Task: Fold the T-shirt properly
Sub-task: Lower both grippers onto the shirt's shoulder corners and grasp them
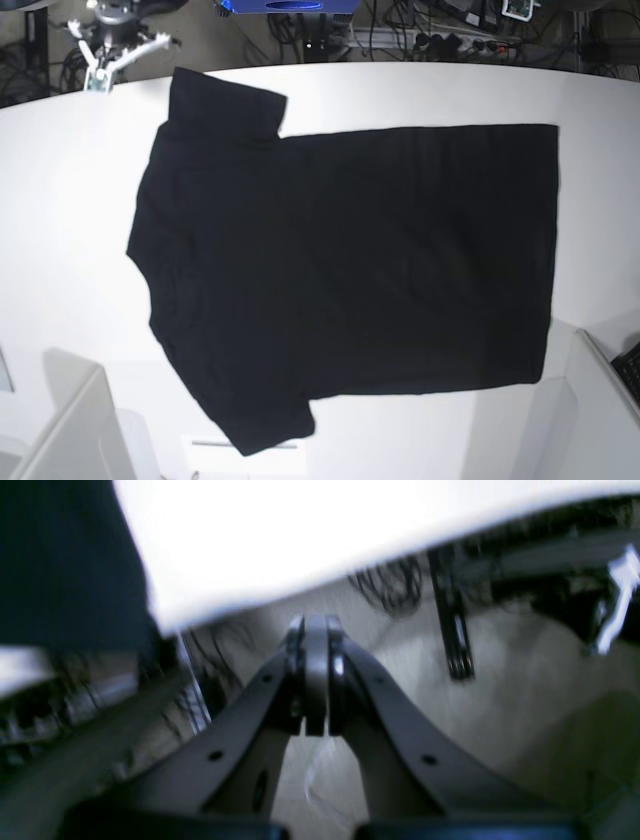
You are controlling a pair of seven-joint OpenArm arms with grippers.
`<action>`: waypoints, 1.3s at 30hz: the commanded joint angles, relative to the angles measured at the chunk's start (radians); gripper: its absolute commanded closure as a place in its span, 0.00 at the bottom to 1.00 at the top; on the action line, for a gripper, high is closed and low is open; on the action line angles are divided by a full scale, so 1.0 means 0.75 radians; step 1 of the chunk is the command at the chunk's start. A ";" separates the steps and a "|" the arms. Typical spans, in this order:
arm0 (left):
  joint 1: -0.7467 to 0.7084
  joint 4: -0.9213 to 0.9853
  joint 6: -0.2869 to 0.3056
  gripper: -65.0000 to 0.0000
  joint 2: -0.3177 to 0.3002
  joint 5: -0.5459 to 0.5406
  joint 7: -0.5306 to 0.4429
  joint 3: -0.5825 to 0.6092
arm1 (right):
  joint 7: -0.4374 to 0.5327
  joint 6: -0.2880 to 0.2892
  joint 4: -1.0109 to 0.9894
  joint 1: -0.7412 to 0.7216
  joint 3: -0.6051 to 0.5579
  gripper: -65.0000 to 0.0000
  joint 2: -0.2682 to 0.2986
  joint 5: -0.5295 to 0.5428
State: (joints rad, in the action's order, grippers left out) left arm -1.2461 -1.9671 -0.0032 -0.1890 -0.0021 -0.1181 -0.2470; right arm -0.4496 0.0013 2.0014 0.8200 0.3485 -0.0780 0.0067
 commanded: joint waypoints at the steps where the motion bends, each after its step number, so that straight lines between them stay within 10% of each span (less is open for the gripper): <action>1: -0.019 -0.019 -0.009 1.00 -0.003 0.002 -0.081 -0.001 | 0.019 -0.001 0.023 -0.010 -0.005 1.00 0.003 -0.006; 6: 0.071 -0.017 -0.009 1.00 -0.003 0.002 -0.177 0.005 | 0.013 0.001 0.023 -0.168 -0.005 1.00 -0.020 0.127; 14: 0.271 -0.007 -0.005 1.00 -0.011 -0.321 0.099 -0.073 | -0.181 0.001 0.023 -0.303 0.005 1.00 0.029 0.592; 21: 0.449 -0.005 -0.003 1.00 -0.009 -0.483 0.383 -0.279 | -0.232 0.001 -0.010 -0.327 0.007 0.39 0.140 0.978; 24: 0.488 -0.001 -0.003 1.00 -0.009 -0.520 0.396 -0.349 | -0.228 0.001 -0.055 -0.335 0.009 0.33 0.183 1.048; 33: 0.558 0.064 0.153 0.28 -0.013 -0.749 0.398 -0.488 | -0.236 0.001 -0.221 -0.378 0.152 0.33 0.199 1.054; 39: 0.593 0.183 0.314 0.22 -0.013 -0.896 0.400 -0.513 | -0.236 0.003 -0.309 -0.370 0.072 0.33 0.213 1.052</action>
State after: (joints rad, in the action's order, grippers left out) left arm -0.7967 -1.8187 0.2211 -0.1886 -0.6624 0.2035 -0.6224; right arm -0.6159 -0.0036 1.7649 0.5426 0.4049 0.0753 0.7860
